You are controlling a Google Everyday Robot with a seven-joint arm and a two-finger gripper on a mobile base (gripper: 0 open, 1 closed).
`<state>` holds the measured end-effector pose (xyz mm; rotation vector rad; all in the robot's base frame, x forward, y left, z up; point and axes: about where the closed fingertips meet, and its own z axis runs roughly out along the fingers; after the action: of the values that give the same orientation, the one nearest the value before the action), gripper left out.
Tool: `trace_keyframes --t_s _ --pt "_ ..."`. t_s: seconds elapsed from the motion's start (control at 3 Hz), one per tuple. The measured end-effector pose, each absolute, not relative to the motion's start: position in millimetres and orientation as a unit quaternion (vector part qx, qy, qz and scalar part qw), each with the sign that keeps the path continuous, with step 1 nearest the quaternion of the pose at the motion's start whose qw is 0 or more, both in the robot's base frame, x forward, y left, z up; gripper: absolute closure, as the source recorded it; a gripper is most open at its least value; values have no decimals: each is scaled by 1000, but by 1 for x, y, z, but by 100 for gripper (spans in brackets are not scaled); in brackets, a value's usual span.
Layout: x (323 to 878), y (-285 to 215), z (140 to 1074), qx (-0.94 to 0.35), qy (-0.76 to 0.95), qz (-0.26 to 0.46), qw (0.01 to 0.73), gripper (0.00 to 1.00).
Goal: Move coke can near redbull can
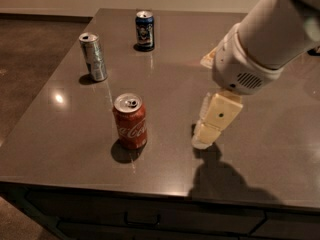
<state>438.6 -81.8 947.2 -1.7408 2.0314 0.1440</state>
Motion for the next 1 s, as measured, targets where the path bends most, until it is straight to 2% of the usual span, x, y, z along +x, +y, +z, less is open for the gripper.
trace_keyframes --t_s 1.0 --pt "458 28 909 -657 706 139 227 0"
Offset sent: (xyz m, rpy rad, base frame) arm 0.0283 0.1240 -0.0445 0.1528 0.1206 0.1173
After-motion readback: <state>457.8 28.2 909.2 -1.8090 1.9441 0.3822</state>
